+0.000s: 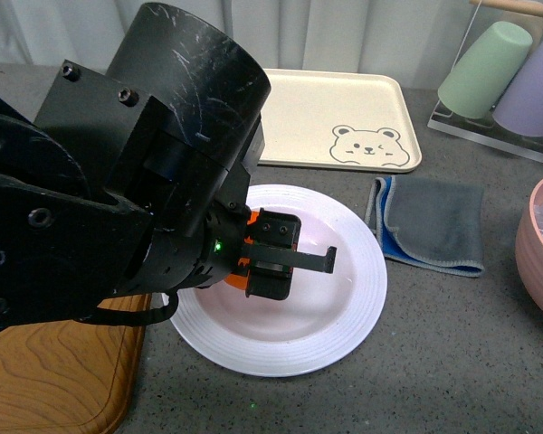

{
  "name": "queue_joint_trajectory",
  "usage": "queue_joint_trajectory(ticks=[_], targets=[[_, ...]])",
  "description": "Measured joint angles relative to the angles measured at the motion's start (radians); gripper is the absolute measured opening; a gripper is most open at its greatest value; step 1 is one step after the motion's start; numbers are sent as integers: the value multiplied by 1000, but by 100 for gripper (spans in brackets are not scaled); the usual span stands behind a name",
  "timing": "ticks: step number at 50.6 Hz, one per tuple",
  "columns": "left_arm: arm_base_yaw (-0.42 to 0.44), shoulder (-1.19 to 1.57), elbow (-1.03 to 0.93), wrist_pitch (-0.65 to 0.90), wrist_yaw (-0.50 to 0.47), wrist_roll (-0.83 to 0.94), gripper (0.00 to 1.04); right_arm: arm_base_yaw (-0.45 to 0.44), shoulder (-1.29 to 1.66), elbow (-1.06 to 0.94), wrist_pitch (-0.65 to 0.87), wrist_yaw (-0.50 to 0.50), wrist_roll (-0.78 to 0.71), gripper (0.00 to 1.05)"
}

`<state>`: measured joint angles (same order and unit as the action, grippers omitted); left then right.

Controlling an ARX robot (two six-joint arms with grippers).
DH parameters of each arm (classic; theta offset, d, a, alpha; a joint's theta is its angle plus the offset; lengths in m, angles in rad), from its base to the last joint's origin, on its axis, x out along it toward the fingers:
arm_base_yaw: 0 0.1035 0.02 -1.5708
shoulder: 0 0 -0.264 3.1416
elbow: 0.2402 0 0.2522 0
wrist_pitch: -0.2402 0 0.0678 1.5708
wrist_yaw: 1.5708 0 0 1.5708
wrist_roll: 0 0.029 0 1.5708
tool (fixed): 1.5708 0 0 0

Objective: Place orange and plate with both arms

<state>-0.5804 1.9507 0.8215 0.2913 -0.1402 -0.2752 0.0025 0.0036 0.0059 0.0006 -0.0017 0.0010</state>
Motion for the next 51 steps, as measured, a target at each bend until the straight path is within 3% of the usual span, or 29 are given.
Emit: queue_joint_trajectory(ticks=[19, 23, 36, 44, 48, 49, 51], targets=[[-23, 59, 37, -13, -38, 10, 50, 0, 0, 0, 0, 0, 0, 95], [-24, 60, 38, -23, -39, 11, 65, 0, 0, 0, 0, 0, 0, 95], [-23, 4, 13, -17, -45, 8, 100, 0, 0, 0, 0, 0, 0, 95], [-4, -153, -55, 14, -95, -19, 98, 0, 0, 0, 0, 0, 0, 95], [6, -180, -171, 354, -286, 60, 87, 0, 0, 0, 0, 0, 0, 95], [17, -182, -233, 520, -337, 115, 82, 0, 0, 0, 0, -1, 0, 95], [35, -190, -298, 660, -347, 146, 76, 0, 0, 0, 0, -1, 0, 95]])
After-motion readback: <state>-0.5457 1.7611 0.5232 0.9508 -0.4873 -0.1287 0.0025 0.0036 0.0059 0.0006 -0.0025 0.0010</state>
